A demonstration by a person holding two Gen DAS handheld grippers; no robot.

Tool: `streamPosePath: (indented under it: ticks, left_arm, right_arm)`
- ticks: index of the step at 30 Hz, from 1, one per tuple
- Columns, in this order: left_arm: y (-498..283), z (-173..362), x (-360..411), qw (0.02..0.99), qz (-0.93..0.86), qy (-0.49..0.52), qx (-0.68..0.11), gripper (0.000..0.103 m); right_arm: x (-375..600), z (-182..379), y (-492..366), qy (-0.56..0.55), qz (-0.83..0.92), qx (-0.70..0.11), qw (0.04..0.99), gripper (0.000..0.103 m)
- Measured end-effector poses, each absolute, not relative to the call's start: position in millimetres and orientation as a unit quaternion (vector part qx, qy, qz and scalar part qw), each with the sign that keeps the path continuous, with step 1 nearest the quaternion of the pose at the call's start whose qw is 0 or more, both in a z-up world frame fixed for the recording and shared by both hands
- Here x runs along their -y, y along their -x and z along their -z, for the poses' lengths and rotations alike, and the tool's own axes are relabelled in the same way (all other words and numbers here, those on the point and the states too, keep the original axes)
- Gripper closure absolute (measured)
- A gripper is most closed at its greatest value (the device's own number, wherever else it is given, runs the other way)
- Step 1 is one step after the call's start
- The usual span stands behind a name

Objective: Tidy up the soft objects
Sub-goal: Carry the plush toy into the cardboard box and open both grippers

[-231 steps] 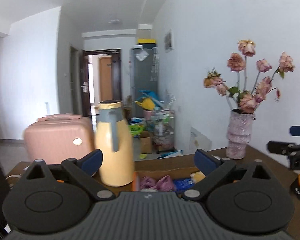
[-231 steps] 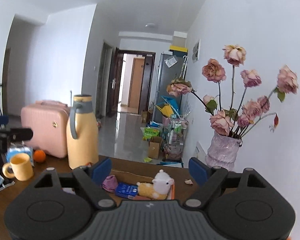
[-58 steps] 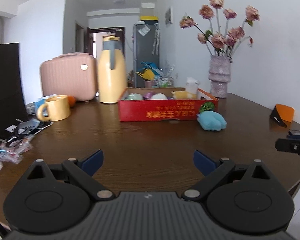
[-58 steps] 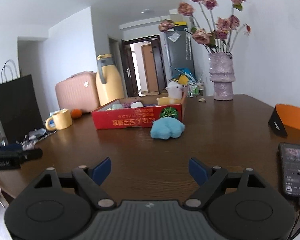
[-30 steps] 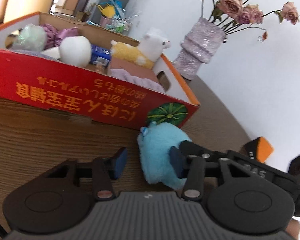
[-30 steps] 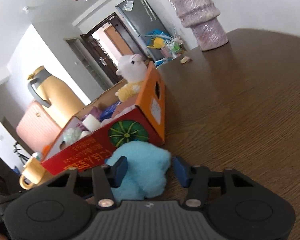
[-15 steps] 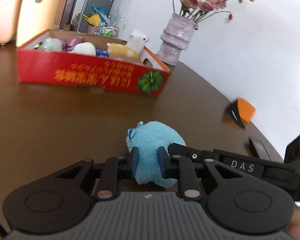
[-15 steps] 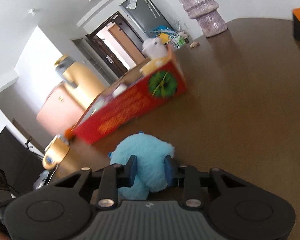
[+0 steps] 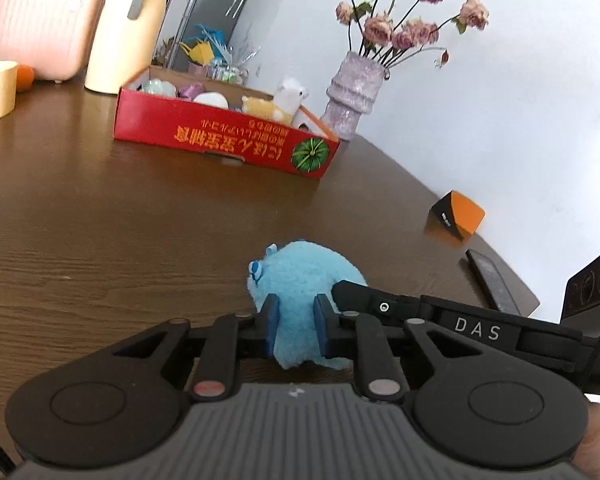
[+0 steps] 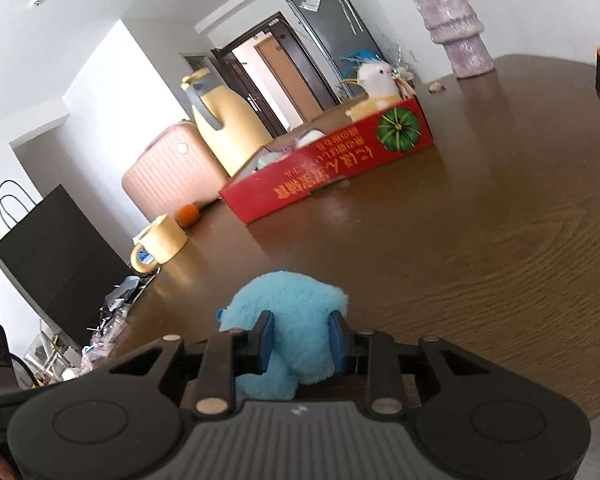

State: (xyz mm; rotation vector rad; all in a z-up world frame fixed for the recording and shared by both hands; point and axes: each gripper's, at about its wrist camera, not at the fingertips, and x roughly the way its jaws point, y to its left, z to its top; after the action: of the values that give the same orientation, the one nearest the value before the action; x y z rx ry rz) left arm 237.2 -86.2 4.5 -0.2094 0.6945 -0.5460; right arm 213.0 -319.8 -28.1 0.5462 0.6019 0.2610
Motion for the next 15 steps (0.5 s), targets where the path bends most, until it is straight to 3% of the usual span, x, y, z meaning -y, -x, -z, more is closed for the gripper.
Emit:
streamPosePath:
  ticks: [8,15]
  left_arm:
    - [-250.8,-27.2,81.1,0.899,0.28,0.128,-0.311,0.084]
    - [-344.7,-88.4,97.8,0.909,0.292,0.14,-0.262,0.086]
  right_arm:
    - [333.2,0.7,-232.6,-0.291,-0.131,-0.267,0.909,0.075]
    - [346.1,-59.8,-340.5,-0.266,-0.119,-0.21,0.933,0.076]
